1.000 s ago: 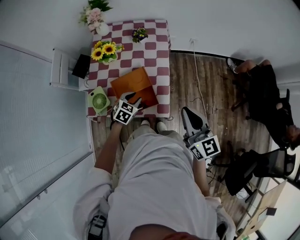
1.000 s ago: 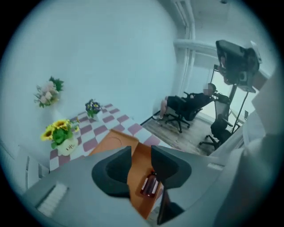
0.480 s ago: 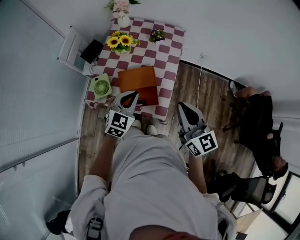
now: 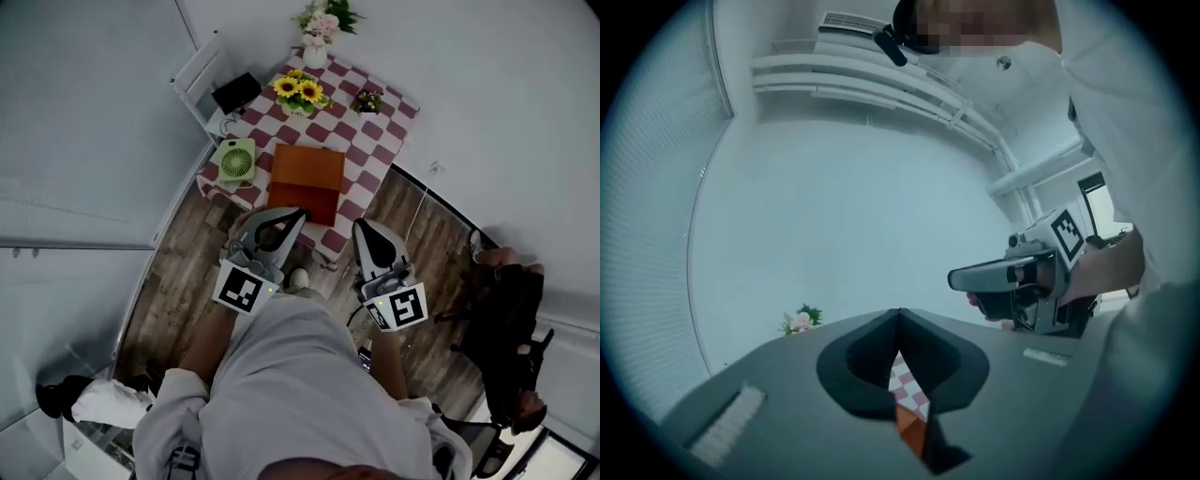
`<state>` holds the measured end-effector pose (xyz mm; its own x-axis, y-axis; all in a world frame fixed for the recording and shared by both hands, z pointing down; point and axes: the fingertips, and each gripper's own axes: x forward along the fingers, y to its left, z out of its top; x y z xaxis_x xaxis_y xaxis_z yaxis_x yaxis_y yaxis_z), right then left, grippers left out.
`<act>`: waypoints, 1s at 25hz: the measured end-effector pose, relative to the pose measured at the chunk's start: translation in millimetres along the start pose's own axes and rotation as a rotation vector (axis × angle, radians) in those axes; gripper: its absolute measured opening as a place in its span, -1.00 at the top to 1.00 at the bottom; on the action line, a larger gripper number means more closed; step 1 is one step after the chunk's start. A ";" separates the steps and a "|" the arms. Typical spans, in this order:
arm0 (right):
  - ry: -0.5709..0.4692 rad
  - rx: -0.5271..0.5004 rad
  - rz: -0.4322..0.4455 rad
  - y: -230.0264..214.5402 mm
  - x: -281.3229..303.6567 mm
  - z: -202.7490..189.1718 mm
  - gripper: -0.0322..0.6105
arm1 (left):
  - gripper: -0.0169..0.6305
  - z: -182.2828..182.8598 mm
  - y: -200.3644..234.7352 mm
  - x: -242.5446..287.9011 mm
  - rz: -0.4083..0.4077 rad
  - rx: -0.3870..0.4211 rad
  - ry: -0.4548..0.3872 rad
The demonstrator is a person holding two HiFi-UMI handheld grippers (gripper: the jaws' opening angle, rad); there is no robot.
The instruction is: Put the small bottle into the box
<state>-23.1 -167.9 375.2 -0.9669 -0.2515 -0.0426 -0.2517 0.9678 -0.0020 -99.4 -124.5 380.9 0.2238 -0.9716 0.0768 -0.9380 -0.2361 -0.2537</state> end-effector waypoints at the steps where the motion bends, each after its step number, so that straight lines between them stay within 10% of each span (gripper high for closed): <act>1: -0.002 -0.014 0.019 5.0 -0.2 -0.7 0.89 | 0.95 2.9 -1.3 -7.5 0.016 0.006 0.004; 25: 0.049 -0.025 -0.067 72.4 62.9 5.2 0.89 | 0.96 -0.4 60.4 -78.9 0.057 -0.130 -0.102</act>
<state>-101.9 -113.6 367.1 -0.9485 -0.3168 0.0057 -0.3166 0.9483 0.0215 -173.8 -62.1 360.0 0.1883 -0.9815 -0.0337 -0.9749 -0.1827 -0.1276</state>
